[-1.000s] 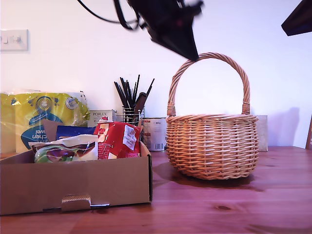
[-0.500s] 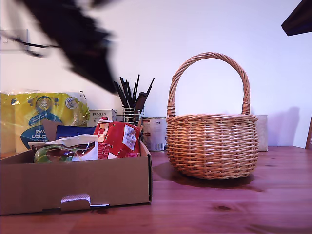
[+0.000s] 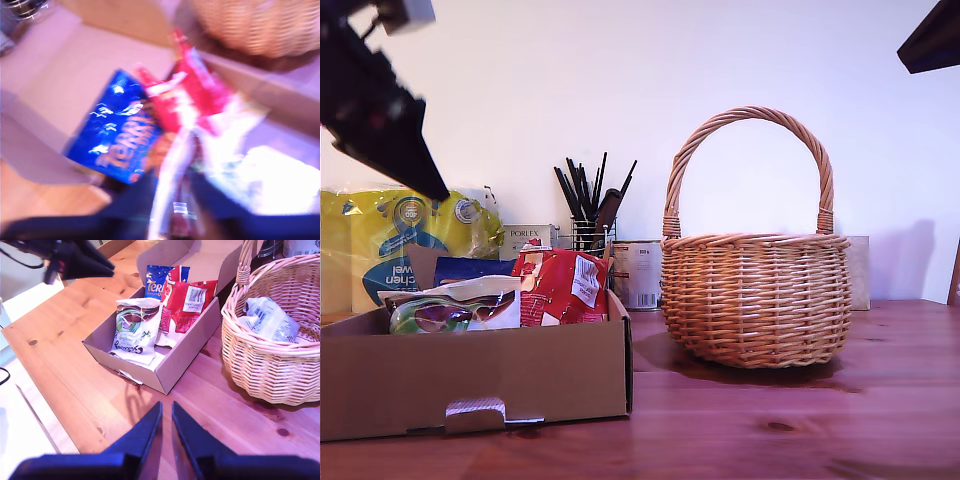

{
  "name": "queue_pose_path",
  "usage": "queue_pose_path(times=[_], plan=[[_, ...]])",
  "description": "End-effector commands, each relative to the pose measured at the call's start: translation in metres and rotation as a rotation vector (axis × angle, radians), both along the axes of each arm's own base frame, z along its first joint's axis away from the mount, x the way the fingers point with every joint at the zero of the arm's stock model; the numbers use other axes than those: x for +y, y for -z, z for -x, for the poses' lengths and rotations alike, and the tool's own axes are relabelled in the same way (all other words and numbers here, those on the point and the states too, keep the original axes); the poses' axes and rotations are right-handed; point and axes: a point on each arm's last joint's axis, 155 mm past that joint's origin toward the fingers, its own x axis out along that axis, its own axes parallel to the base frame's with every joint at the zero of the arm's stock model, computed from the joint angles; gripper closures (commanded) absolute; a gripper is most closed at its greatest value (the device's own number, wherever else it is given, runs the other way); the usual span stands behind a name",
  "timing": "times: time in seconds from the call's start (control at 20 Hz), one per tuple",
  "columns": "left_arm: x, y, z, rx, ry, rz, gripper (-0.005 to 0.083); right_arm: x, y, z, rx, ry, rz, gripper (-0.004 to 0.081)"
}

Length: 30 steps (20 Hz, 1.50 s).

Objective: Move the bags of Easter eggs from the cardboard box on the left into the woven basket on the right side.

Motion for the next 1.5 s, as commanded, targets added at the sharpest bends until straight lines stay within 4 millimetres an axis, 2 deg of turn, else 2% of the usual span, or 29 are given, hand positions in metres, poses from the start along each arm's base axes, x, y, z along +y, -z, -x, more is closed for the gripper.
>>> queue_pose_path(times=[0.0,0.35,0.5,0.7,0.95,1.1,1.25,1.3,1.45], plan=[[-0.006,0.016,-0.001,-0.006,0.069,-0.035,0.0044,0.001,-0.005,-0.001,-0.013,-0.006,-0.001,0.0717],[-0.009,0.067,-0.017,0.072,0.111,-0.086,0.0044,0.001,-0.005,-0.001,-0.013,-0.006,-0.001,0.0716],[-0.008,0.083,-0.025,0.120,0.107,-0.098,0.0044,0.001,-0.005,-0.001,-0.013,-0.006,-0.001,0.0717],[-0.005,0.112,-0.007,0.288,0.114,-0.124,0.0046,0.001,-0.005,-0.001,-0.013,-0.006,-0.001,0.0716],[-0.017,0.107,0.013,0.373,0.162,-0.098,0.0050,0.001,-0.005,-0.001,-0.013,-0.006,-0.001,0.0717],[-0.022,0.109,0.024,0.412,0.180,-0.099,0.0145,0.001,-0.005,-0.001,-0.013,-0.006,-0.001,0.0716],[-0.024,0.110,0.029,0.429,0.187,-0.108,0.0371,0.001,-0.005,-0.001,-0.014,-0.006,-0.001,0.0716],[-0.026,0.111,0.033,0.440,0.194,-0.110,0.0419,0.001,-0.005,-0.001,-0.013,-0.006,-0.001,0.0716],[-0.028,0.112,0.038,0.452,0.205,-0.116,0.0423,0.001,-0.005,-0.001,-0.014,-0.006,-0.001,0.0717]])
